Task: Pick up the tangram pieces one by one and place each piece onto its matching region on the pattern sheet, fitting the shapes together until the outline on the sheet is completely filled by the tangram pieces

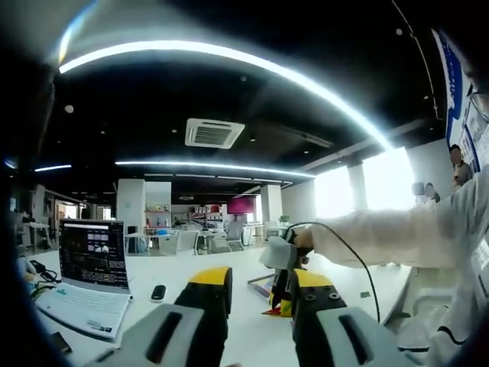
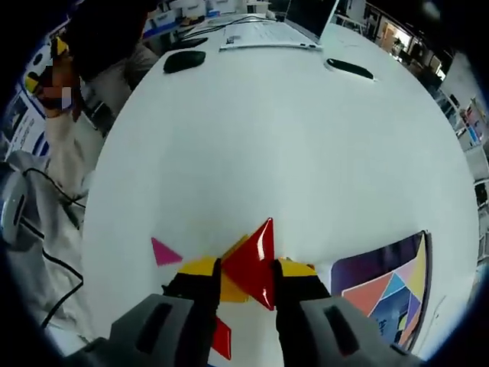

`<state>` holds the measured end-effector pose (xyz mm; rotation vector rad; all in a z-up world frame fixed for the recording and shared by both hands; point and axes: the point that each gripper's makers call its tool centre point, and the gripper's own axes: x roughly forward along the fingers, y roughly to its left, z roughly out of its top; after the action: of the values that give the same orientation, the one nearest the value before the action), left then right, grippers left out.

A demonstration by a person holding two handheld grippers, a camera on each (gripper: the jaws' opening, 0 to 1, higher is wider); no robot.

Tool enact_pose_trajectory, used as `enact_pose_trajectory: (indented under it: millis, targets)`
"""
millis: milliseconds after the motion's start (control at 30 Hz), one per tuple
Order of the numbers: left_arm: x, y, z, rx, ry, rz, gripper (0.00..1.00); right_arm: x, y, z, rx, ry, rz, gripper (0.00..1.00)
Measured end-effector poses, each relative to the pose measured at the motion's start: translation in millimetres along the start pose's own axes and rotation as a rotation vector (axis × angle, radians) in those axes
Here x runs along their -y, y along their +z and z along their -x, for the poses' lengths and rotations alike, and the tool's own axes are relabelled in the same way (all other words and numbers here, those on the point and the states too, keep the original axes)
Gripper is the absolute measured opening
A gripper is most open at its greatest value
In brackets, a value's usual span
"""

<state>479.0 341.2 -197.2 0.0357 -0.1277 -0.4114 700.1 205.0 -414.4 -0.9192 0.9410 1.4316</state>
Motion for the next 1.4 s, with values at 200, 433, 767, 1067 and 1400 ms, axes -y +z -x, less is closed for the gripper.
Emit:
enact_pose_trajectory:
  millis: [200,433,767,1067,1400]
  targets:
    - [0.3,-1.4,0.5,-0.003,0.002,0.001,0.32,12.4,4.3,8.7,-0.001,-0.046,-0.061,0.2]
    - [0.5,0.2,1.3,0.001,0.0,0.0,0.32,4.1,-3.8,19.5,-0.028,-0.063,-0.077,0.2]
    - [2.1,1.5,0.8,0.004,-0.003,-0.001,0.32,-13.4,-13.8,65.3,-0.066,-0.047,-0.311,0.19]
    - [2.1,1.6,1.2,0.006,-0.006,0.003,0.32,-10.3,-52.3,106.1,-0.099,-0.137,-0.406,0.19]
    - [-0.5,-0.1,-1.5,0.005,-0.007,0.001,0.32,15.5,-45.6,98.3,-0.031,-0.215,-0.531,0.19]
